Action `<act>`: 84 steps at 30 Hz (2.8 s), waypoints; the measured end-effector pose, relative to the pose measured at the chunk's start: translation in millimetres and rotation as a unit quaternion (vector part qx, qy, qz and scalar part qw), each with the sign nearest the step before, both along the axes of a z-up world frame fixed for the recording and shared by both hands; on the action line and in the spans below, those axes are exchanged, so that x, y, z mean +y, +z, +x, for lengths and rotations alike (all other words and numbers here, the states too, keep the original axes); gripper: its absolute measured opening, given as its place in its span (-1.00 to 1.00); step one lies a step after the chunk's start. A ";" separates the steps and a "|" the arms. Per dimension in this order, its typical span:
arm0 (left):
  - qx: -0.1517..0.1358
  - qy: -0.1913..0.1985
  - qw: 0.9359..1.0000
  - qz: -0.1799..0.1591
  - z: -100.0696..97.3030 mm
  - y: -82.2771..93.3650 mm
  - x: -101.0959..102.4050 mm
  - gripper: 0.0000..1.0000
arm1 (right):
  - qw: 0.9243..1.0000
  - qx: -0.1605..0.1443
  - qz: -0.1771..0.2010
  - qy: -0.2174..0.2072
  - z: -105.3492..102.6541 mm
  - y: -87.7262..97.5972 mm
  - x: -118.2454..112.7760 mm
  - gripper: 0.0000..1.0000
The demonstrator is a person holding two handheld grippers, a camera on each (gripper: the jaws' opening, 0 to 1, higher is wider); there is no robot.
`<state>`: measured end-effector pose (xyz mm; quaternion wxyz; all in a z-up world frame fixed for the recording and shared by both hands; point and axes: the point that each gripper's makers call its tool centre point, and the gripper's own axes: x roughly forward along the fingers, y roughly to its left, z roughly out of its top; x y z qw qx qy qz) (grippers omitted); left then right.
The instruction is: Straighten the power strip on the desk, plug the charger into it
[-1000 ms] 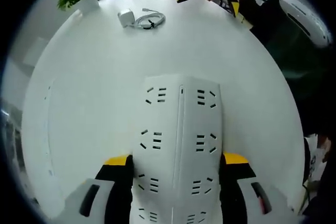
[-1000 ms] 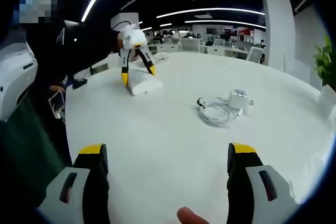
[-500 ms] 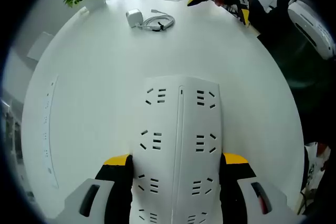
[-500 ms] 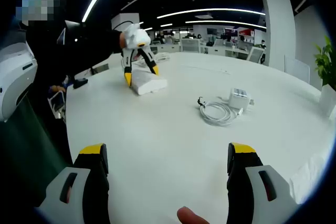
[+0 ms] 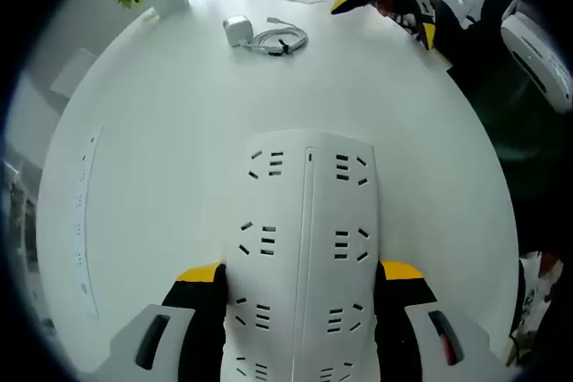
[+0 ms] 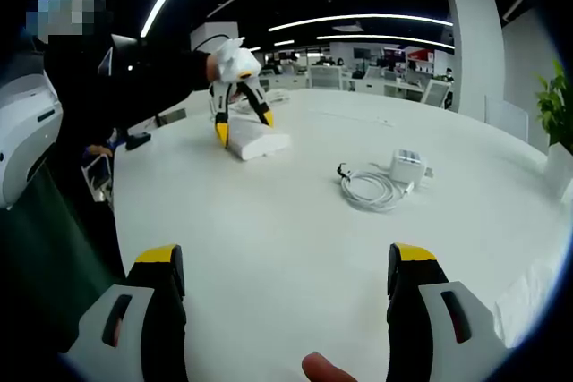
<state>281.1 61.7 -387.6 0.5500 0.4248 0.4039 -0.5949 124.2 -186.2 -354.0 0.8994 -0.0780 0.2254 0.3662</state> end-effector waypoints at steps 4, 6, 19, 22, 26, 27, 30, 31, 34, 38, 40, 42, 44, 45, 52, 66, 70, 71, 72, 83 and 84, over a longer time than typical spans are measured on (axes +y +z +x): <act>0.000 0.006 1.000 0.000 1.1 0.0 -2.6 0.34 | 1.000 0.000 0.000 -0.001 -0.7 0.3 -1.1 0.88; 0.000 0.009 1.000 0.001 1.6 0.1 -3.7 0.34 | 1.000 0.000 0.000 -0.001 -1.2 0.2 -1.6 0.88; 0.000 0.026 1.000 0.000 3.5 0.6 -10.8 0.34 | 1.000 0.000 0.001 -0.005 -5.0 -0.1 -6.8 0.88; 0.001 0.028 1.000 -0.001 3.2 0.6 -10.9 0.34 | 1.000 0.000 0.001 -0.006 -5.5 -0.5 -8.1 0.87; 0.001 0.032 0.999 -0.001 3.5 0.7 -12.0 0.34 | 1.000 -0.001 0.003 -0.005 -5.9 -0.6 -8.3 0.87; 0.001 0.033 0.999 0.000 3.8 0.7 -12.4 0.34 | 1.000 0.000 0.003 -0.005 -6.0 -1.0 -8.4 0.87; 0.001 0.037 0.999 -0.001 4.8 0.6 -13.6 0.34 | 1.000 0.001 0.003 -0.006 -6.1 -2.1 -9.3 0.87; 0.001 0.038 0.999 -0.001 4.9 0.5 -13.8 0.34 | 1.000 0.001 0.002 -0.006 -6.2 -2.3 -9.7 0.87; 0.001 0.041 0.999 -0.002 4.9 0.4 -14.7 0.34 | 1.000 0.001 0.003 -0.008 -6.4 -2.1 -10.8 0.87; 0.001 0.044 0.999 -0.002 6.2 0.4 -16.6 0.34 | 1.000 0.000 0.004 -0.008 -6.3 -2.0 -11.4 0.87; 0.001 0.045 0.999 -0.003 5.9 0.4 -17.4 0.34 | 1.000 0.000 0.004 -0.007 -6.4 -1.8 -10.8 0.87; 0.002 0.047 0.999 -0.005 5.9 0.4 -18.2 0.35 | 1.000 0.000 0.004 -0.005 -6.4 -1.8 -10.0 0.87; 0.002 0.049 0.999 -0.007 6.6 0.5 -19.1 0.35 | 1.000 0.000 0.004 -0.005 -6.3 -1.7 -9.5 0.87; 0.002 0.049 0.999 -0.008 6.8 0.5 -19.5 0.35 | 1.000 0.000 0.004 -0.004 -6.2 -1.6 -9.2 0.87; 0.003 0.053 0.999 -0.012 8.8 0.6 -23.0 0.35 | 1.000 0.001 0.004 -0.001 -5.7 -1.6 -8.4 0.86; 0.003 0.059 0.998 -0.021 14.0 0.6 -28.4 0.35 | 1.000 0.000 0.004 0.001 -3.6 -1.5 -6.7 0.86; 0.003 0.061 0.998 -0.024 14.7 0.5 -29.5 0.35 | 1.000 0.001 0.004 0.002 -3.8 -2.5 -6.6 0.86; 0.003 0.061 0.998 -0.025 14.8 0.5 -29.8 0.35 | 1.000 0.001 0.003 0.002 -3.6 -2.4 -6.4 0.86; 0.003 0.062 0.998 -0.025 15.1 0.5 -30.3 0.35 | 1.000 0.001 0.003 0.003 -3.5 -2.1 -6.1 0.86; 0.003 0.064 0.998 -0.029 18.5 0.5 -37.1 0.36 | 1.000 0.001 0.001 0.002 -3.9 -3.3 -9.5 0.86; 0.004 0.065 0.997 -0.029 18.3 0.5 -37.6 0.36 | 1.000 0.001 0.002 0.001 -4.0 -3.1 -10.0 0.86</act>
